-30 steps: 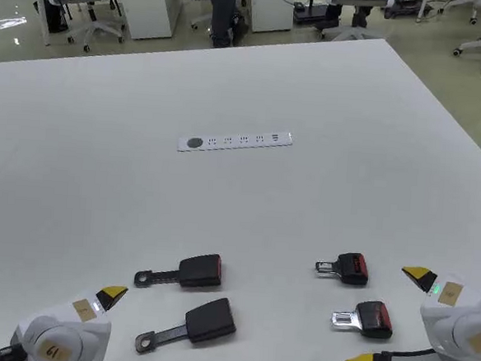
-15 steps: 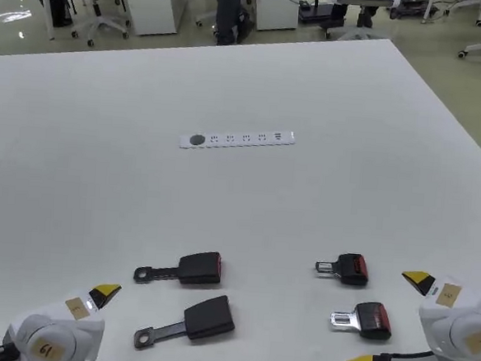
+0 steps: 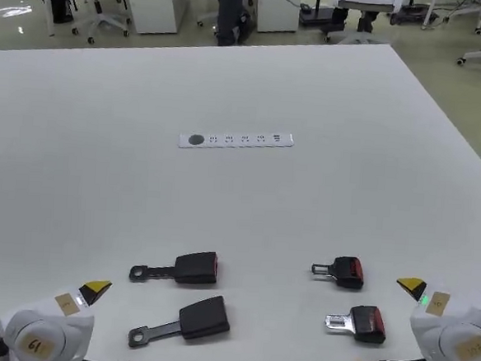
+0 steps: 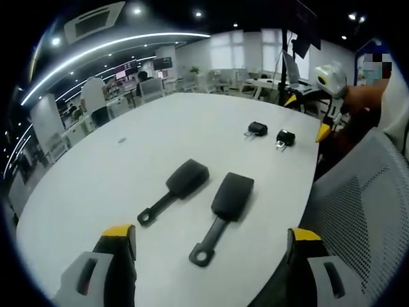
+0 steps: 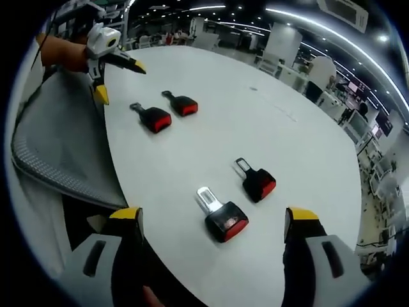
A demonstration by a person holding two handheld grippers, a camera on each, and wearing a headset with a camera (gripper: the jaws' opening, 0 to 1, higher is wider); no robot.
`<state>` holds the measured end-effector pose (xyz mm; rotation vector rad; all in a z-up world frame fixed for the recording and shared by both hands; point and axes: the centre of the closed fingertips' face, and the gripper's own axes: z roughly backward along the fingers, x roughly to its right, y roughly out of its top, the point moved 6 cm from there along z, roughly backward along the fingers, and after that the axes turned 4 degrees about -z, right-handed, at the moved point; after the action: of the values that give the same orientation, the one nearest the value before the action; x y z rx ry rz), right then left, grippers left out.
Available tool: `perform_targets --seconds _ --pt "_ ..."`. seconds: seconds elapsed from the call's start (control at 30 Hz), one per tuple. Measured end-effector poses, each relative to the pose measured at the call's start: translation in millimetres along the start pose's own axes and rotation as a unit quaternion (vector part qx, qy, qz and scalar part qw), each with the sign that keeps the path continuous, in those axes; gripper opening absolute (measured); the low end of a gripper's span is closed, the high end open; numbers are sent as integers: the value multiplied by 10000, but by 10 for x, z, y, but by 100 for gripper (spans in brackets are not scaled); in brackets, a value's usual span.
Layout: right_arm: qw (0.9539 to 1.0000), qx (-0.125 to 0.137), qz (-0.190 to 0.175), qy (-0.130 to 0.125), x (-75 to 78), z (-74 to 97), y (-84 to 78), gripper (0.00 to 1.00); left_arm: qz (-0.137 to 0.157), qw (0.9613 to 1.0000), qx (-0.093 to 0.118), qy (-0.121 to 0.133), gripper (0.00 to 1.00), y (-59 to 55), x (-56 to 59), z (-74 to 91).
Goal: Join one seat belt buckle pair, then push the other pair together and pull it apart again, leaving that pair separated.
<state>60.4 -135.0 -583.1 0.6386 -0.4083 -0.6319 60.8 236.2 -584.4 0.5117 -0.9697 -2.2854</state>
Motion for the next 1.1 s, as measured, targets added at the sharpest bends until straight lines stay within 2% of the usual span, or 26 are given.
perform_targets --seconds 0.13,0.33,0.4,0.5,0.7,1.0,1.1 --pt "9998 118 -190 0 32 -3 10 92 -38 10000 23 -13 99 -26 -3 -6" --pt "9996 188 -222 -29 40 1 72 90 -24 10000 -1 5 98 -59 -18 7" --pt "9996 182 -197 -28 37 1 76 90 41 10000 8 70 97 -61 -34 30" --pt "9997 116 -206 -8 33 7 69 88 52 10000 -4 35 93 -91 -67 44" --pt "9998 99 -184 36 14 8 78 84 3 10000 -10 67 92 -102 -105 40" --pt "9994 241 -226 82 29 -36 128 84 -25 10000 -49 56 93 -93 -79 11" --pt "9994 228 -224 99 48 -52 123 84 -56 9999 -87 29 93 -54 -41 -11"
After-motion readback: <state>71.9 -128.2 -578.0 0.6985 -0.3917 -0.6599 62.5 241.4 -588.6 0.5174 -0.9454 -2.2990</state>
